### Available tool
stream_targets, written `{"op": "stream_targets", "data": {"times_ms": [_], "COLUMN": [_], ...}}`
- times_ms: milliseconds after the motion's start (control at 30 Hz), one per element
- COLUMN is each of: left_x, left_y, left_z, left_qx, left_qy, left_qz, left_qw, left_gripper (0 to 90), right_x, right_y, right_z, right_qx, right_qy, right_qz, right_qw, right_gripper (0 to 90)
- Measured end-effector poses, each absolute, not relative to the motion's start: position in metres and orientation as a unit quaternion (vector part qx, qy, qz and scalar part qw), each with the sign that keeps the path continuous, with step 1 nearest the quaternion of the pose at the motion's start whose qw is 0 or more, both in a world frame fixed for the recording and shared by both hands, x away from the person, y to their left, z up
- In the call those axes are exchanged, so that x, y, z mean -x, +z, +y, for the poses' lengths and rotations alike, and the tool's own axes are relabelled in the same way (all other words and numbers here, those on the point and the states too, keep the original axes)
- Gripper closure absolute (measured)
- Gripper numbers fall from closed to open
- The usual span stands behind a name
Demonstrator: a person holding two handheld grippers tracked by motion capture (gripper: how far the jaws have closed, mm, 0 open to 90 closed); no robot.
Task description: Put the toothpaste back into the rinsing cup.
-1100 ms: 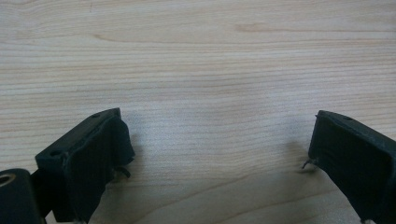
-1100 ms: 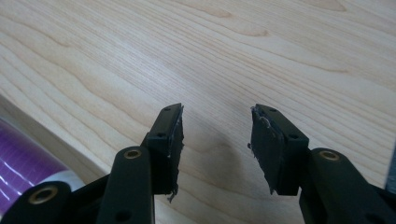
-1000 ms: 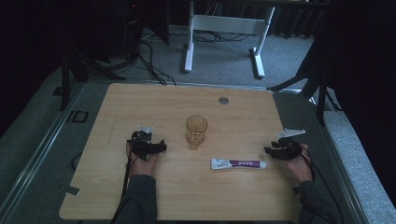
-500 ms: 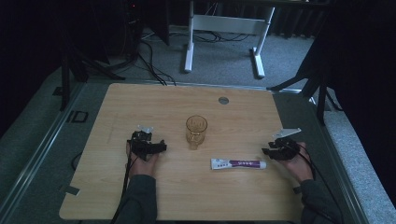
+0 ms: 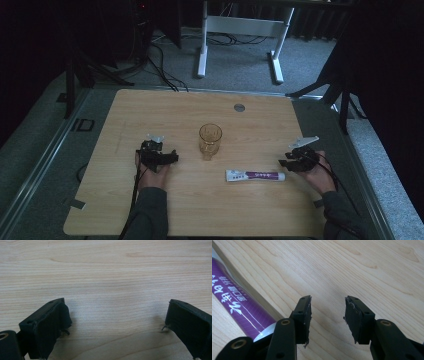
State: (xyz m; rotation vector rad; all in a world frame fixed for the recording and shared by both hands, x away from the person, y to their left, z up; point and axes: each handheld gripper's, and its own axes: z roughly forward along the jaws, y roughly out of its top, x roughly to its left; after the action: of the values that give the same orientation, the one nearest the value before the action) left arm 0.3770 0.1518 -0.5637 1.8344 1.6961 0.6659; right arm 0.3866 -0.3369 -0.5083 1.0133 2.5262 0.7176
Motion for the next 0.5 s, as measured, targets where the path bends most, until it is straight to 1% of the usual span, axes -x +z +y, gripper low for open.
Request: {"op": "stream_targets", "data": {"times_ms": [333, 500], "left_x": [-0.377, -0.377], "left_y": [-0.564, -0.564], "left_z": [0.152, 0.152], "left_qx": [-0.682, -0.682], "left_qy": [0.248, 0.248], "left_qz": [0.631, 0.631], "left_qw": [0.275, 0.274], "left_gripper": [3.5, 3.5], "right_x": [-0.388, -0.389], "right_y": [-0.501, -0.498], "right_z": [-0.33, -0.326], "right_qx": [-0.333, -0.32], "right_qy": [0.244, 0.246], "right_qz": [0.897, 0.902], "right_qw": [0.157, 0.154], "right_gripper": [56.4, 58.0]}}
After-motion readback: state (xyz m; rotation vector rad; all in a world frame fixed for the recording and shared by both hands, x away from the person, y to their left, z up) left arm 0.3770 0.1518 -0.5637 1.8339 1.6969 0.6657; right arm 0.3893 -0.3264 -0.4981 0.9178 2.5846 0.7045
